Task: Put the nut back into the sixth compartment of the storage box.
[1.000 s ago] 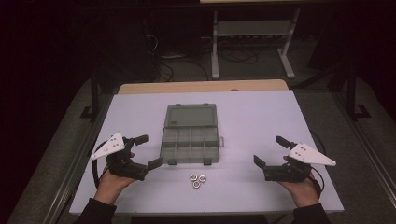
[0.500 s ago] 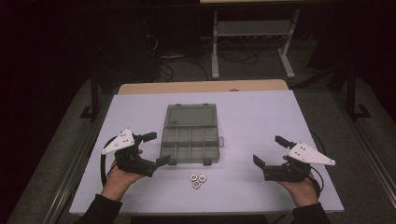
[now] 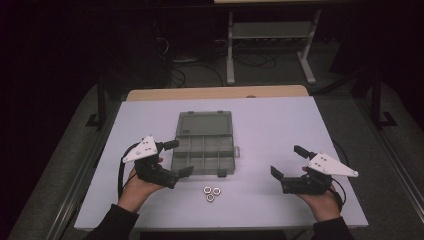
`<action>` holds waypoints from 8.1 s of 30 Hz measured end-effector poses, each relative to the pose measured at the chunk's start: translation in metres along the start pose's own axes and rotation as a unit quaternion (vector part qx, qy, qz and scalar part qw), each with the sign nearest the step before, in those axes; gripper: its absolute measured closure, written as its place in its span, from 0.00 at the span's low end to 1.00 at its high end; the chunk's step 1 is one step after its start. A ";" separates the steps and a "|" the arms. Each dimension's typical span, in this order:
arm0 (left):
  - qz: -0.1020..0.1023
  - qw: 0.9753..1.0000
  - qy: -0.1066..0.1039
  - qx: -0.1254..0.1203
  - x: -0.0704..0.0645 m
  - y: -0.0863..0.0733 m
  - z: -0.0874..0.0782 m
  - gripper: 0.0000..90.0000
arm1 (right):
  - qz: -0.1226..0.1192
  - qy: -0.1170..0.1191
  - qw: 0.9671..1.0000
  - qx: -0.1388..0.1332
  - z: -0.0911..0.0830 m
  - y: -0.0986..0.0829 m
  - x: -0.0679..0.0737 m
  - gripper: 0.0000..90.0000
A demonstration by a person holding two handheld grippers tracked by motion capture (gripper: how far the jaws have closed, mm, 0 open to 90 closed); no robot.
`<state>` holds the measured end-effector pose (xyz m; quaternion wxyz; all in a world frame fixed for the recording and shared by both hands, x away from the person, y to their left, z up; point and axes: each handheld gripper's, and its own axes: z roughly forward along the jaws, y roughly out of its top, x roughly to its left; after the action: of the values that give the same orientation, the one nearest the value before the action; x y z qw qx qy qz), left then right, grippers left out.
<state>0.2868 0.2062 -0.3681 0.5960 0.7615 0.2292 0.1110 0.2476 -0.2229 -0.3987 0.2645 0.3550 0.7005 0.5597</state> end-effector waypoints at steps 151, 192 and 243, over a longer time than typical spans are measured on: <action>0.054 0.905 -0.078 0.415 -0.021 -0.022 0.098 0.71 | -0.007 0.009 1.000 0.007 0.010 -0.003 -0.003 0.00; 0.080 0.892 -0.066 0.441 -0.025 -0.028 0.106 0.78 | -0.005 0.009 1.000 0.007 0.010 -0.003 -0.003 0.00; 0.043 0.920 -0.009 0.390 0.027 0.043 0.075 0.78 | 0.002 0.003 1.000 0.008 0.010 -0.004 -0.005 0.00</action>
<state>0.3526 0.1474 -0.3493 0.2488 0.9436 0.2161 0.0317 0.2576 -0.2216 -0.4046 0.2588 0.3567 0.7050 0.5557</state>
